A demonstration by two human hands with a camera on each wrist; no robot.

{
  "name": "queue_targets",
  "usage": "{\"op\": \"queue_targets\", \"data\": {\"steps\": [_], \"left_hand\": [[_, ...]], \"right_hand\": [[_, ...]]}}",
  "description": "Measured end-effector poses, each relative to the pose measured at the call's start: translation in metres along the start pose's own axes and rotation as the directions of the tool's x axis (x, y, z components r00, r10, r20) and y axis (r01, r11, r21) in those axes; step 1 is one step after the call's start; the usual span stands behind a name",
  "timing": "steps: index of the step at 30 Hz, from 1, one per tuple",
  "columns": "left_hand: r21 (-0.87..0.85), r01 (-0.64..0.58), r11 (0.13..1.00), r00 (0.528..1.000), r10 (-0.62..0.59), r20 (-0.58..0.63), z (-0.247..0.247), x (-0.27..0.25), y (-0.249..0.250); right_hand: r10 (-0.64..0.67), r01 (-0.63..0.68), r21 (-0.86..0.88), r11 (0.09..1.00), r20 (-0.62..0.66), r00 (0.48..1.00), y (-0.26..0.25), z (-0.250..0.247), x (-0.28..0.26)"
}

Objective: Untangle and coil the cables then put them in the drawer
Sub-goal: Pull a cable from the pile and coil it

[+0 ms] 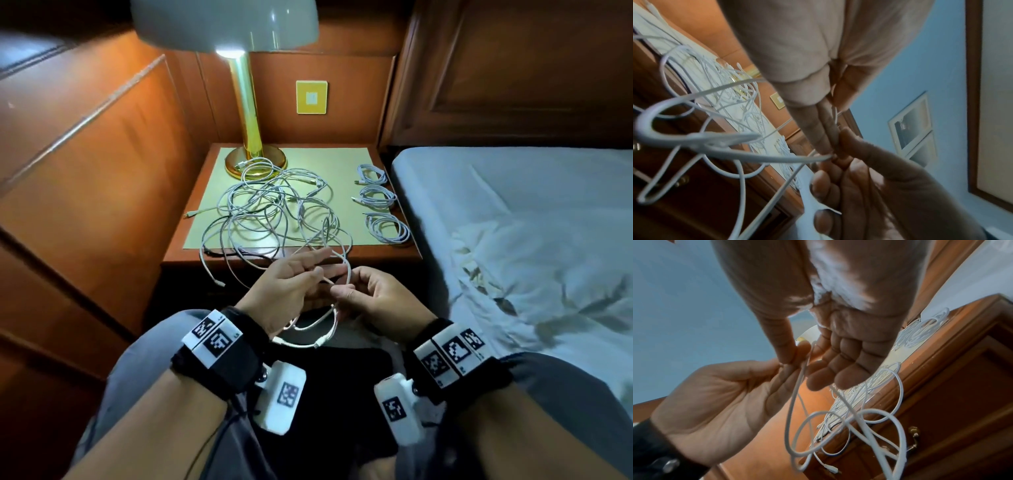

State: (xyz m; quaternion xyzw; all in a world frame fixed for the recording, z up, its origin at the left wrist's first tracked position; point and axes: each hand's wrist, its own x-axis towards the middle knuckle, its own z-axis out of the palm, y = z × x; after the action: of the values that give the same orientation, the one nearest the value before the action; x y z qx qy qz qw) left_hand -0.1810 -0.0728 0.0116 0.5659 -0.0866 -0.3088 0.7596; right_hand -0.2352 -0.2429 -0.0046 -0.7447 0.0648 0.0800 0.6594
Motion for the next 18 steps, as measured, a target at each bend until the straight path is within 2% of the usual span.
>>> {"op": "queue_targets", "data": {"steps": [3, 5, 7, 10, 12, 14, 16, 18], "left_hand": [[0.309, -0.064, 0.949, 0.998, 0.062, 0.016, -0.011, 0.004, -0.002], [0.495, -0.092, 0.864, 0.994, 0.108, -0.003, -0.018, 0.005, 0.0], [0.634, -0.077, 0.77, 0.991, 0.131, -0.038, -0.027, 0.004, 0.004], [0.716, 0.004, 0.698, 0.987, 0.113, -0.116, -0.039, 0.004, 0.013], [0.737, 0.038, 0.675, 0.982, 0.112, -0.152, -0.044, 0.005, 0.017], [0.703, 0.023, 0.71, 0.981, 0.121, -0.154, -0.045, 0.008, 0.016], [0.727, -0.057, 0.684, 0.965, 0.224, -0.135, -0.045, 0.012, 0.012], [0.818, -0.188, 0.543, 0.887, 0.452, -0.096, -0.05, 0.018, 0.008]], "right_hand": [[-0.012, 0.014, -0.071, 0.997, 0.026, 1.0, 0.002, -0.005, 0.013], [-0.01, 0.01, -0.098, 0.995, -0.002, 1.0, 0.002, -0.008, 0.022], [0.015, -0.016, -0.014, 1.0, -0.053, 0.998, 0.001, -0.012, 0.031], [0.039, -0.016, 0.233, 0.972, -0.093, 0.995, -0.003, -0.019, 0.042], [0.048, -0.024, 0.221, 0.975, -0.102, 0.994, -0.005, -0.022, 0.047], [0.05, -0.038, 0.137, 0.99, -0.086, 0.995, -0.007, -0.022, 0.051], [0.031, -0.029, 0.065, 0.997, -0.019, 0.999, -0.009, -0.02, 0.052], [-0.012, 0.009, 0.042, 0.999, 0.071, 0.997, -0.013, -0.017, 0.05]]}}
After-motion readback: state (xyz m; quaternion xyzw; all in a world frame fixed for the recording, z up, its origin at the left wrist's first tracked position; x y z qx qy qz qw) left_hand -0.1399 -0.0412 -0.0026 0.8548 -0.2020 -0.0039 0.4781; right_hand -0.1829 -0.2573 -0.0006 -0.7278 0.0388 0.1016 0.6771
